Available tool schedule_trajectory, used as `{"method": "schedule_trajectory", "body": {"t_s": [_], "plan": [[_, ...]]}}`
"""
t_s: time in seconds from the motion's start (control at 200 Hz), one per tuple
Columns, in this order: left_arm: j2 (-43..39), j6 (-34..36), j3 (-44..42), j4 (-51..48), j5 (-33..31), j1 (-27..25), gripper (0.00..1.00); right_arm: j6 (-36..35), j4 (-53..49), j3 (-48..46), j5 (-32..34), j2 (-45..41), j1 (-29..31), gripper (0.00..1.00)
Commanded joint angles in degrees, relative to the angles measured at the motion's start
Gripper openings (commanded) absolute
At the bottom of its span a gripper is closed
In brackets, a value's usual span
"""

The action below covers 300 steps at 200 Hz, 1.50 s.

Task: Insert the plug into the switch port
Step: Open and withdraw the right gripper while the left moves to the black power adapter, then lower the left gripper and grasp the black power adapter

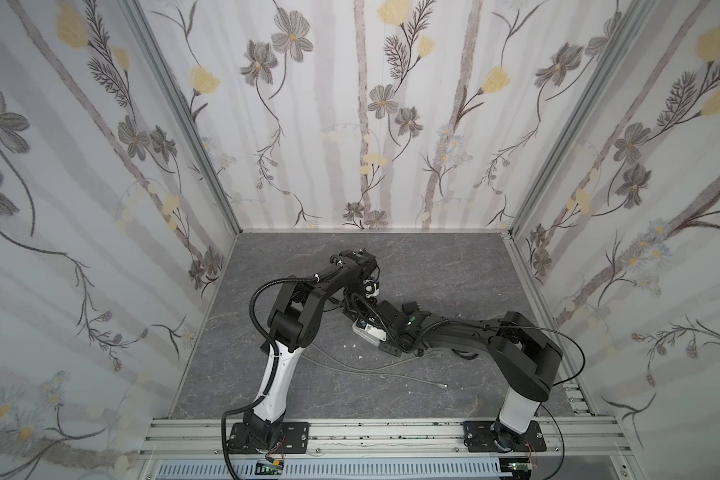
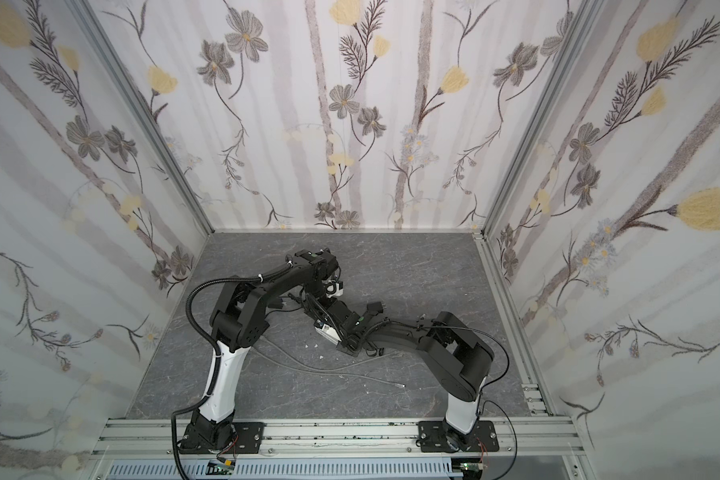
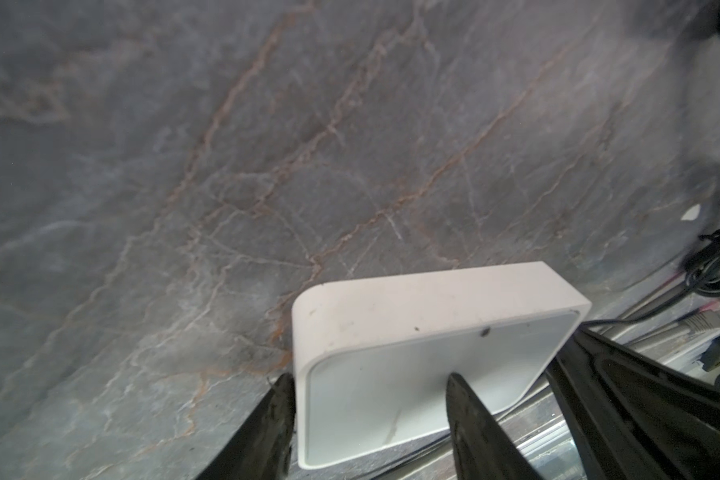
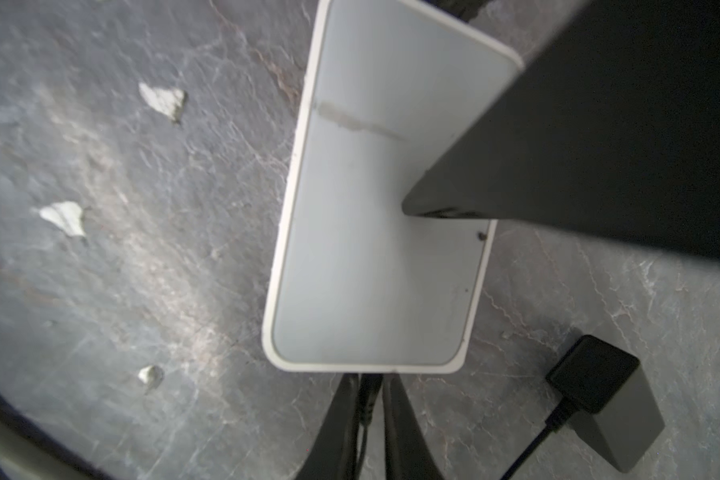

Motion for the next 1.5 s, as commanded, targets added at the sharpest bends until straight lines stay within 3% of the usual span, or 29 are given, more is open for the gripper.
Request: {"method": "schedule_trajectory", "body": {"t_s": [0.0,0.275,0.55,0.655,0.734,0.829,0.939,1.089,1.239,1.494], "plan": [[0.2,-0.1,-0.8,-0.2,1.9,-0.8,0.57,4.9,20.4,-1.7,4.7,-1.3,-0.5,0.29],[-3.1,-1.7,-1.8,1.7,-1.2,0.7,0.60,10.3,22.6,-12.3,5.0,-11.0,-0.5,0.32],[-11.5,-1.6,-4.4,7.6,-4.4,0.3,0.63,20.4,22.9,-25.4,4.3,-36.5,-2.2,0.36],[-16.1,-1.6,-6.7,12.5,-3.9,-2.0,0.63,28.0,22.1,-30.6,3.1,-46.7,-5.4,0.35],[-17.3,-2.0,-6.3,14.9,-4.3,-5.1,0.67,34.6,21.6,-35.5,1.6,-55.5,-11.7,0.35],[-13.5,-4.0,0.1,12.9,-3.1,-7.7,0.69,40.2,21.2,-41.7,0.7,-66.6,-16.0,0.38],[-5.7,-5.2,9.1,10.4,-4.1,-9.4,0.67,40.7,20.9,-48.5,1.7,-78.3,-17.5,0.45],[5.5,-6.2,20.2,6.9,-5.6,-10.8,0.66,42.2,21.5,-55.1,4.7,-88.4,-17.7,0.43],[12.2,-7.9,27.7,4.9,-6.5,-11.1,0.68,41.6,21.7,-56.5,4.1,-91.8,-17.8,0.43],[16.1,-8.3,32.3,4.1,-5.9,-11.3,0.69,41.1,23.6,-55.8,2.1,-86.4,-17.9,0.45]]}}
